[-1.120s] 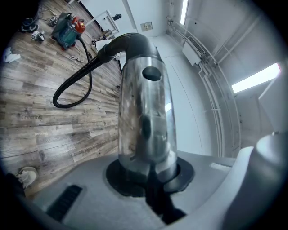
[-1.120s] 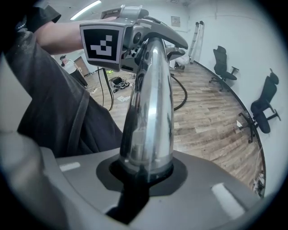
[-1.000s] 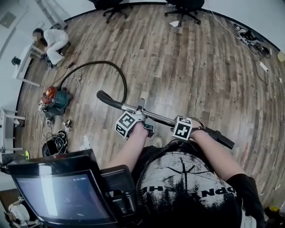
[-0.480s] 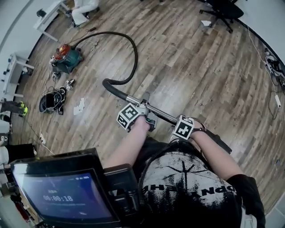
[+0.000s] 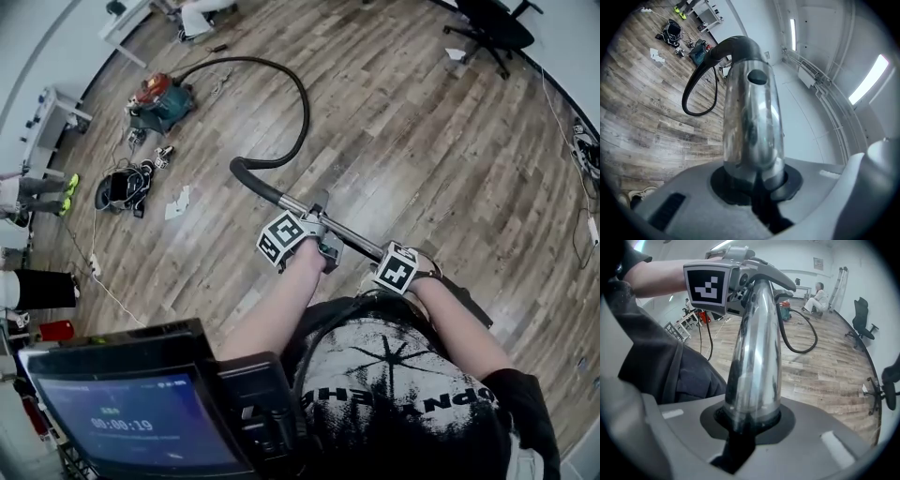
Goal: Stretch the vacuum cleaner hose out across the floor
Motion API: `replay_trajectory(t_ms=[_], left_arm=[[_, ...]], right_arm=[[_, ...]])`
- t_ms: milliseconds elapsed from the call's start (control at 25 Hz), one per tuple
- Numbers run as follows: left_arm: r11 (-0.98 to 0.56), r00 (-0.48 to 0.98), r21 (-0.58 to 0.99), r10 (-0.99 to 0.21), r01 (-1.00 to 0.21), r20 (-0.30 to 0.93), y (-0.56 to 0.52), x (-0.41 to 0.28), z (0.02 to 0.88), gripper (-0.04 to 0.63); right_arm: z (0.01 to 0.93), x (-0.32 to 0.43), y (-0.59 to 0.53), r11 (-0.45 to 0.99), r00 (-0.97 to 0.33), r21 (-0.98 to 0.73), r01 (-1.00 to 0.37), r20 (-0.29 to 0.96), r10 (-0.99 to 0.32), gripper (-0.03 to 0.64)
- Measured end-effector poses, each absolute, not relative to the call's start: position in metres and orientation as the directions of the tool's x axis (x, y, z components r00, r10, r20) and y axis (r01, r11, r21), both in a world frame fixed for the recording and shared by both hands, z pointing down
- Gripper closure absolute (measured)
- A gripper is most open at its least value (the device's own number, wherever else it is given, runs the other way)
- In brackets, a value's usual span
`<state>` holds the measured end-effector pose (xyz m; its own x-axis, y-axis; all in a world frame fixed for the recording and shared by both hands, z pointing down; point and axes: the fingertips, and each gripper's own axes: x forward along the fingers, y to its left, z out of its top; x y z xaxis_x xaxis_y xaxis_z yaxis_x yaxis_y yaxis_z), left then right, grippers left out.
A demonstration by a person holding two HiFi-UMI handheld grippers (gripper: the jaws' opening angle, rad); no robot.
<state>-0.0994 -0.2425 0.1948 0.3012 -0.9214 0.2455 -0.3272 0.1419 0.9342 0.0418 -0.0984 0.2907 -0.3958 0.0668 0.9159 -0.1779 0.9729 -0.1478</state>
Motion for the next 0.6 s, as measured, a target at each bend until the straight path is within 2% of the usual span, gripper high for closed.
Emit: replay_trajectory(t_ms=[240,600], left_arm=[[0.106,0.328,0.932,-0.917,-0.348,0.227,-0.209,-0.084,0.187,0.551],[0.043,0.360,0.950,-0.919,-0.310,0.159,-0.116,-0.066,0.176,0.551]], right_arm=[[0.290,0.052,-0.061,0.969,-0.403,-0.133,-0.210,0.914,0.038,0.538],[0.284,0.070,0.027,0.970,-0.374,-0.065,-0.233,0.927,-0.027,0.538]])
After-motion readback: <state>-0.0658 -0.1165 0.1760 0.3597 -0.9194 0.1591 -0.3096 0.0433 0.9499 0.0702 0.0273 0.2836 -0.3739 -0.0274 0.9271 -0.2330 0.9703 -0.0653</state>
